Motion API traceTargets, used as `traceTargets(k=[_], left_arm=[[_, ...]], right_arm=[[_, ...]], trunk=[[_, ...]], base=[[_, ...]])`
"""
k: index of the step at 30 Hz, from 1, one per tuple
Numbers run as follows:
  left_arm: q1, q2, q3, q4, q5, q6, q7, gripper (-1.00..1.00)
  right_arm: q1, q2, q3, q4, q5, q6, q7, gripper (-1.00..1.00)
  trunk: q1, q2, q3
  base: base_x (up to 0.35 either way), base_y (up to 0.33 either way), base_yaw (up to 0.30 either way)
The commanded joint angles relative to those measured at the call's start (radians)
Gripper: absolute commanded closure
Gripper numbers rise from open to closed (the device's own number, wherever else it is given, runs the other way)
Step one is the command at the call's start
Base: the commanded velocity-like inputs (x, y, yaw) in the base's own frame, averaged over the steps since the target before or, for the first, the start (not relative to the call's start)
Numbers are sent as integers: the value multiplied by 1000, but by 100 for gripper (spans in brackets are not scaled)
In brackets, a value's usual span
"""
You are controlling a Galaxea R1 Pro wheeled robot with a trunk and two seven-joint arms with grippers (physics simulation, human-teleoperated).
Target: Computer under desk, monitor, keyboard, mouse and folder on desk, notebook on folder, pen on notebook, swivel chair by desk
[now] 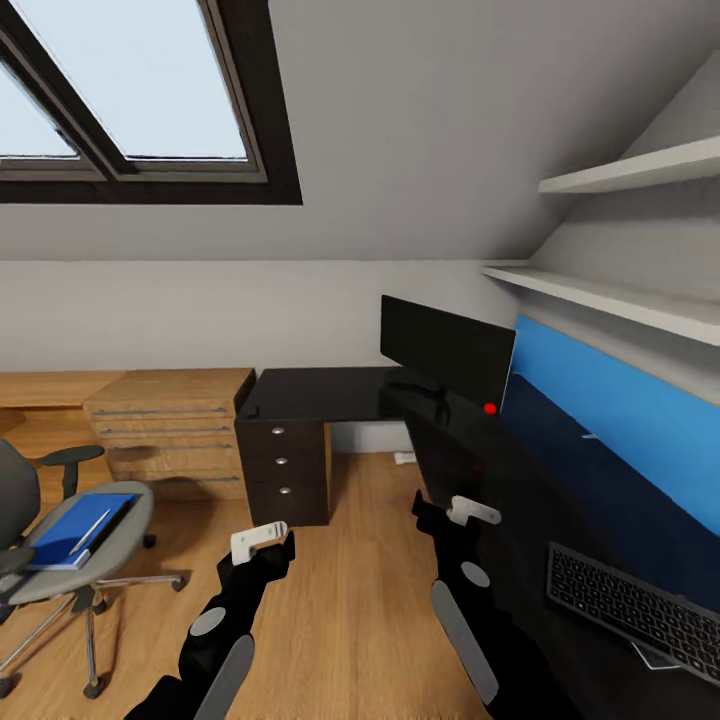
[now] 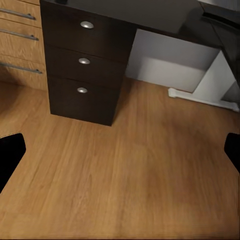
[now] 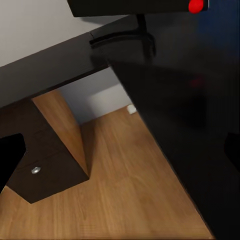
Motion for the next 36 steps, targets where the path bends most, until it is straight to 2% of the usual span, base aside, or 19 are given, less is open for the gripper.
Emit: traceTargets(k=[1, 7, 20, 24, 27, 32, 34, 36], left_arm=[[-1, 1, -3, -2, 7, 3, 9, -100], [-1, 1, -3, -2, 7, 4, 10, -100], [-2, 1, -3, -2, 7, 4, 10, -100], [-2, 1, -3, -2, 7, 4, 10, -100], [-2, 1, -3, -2, 7, 4, 10, -100], [-1, 1, -3, -2, 7, 4, 10, -100], [-1, 1, -3, -2, 7, 4, 11, -100], [-1, 1, -3, -2, 8, 3, 11, -100]], right_arm=[[-1, -1, 2, -1, -4, 5, -7, -100], [-1, -23, 0, -1, -3, 3, -5, -100], [-1, -124, -3, -1, -4, -118, 0, -100], [-1, -131, -6, -1, -4, -122, 0, -100], [-1, -146, -36, 2, -6, -122, 1, -100], [-2, -156, -76, 5, -8, -119, 2, -100], [-2, -176, -120, 18, -9, -116, 13, -100], [-3, -185, -139, 33, -10, -114, 26, -100]], trunk=[[-4, 6, 1], [-27, 48, 20], [-77, 139, 61], [-92, 167, 74], [-104, 188, 83], [-123, 223, 99], [-123, 223, 99], [-123, 223, 99]], base=[[-283, -244, 0], [-277, -248, 0], [-272, -250, 0], [-271, -250, 0], [-271, -250, 0], [-271, -250, 0], [-214, -198, 0], [-127, -117, 0]])
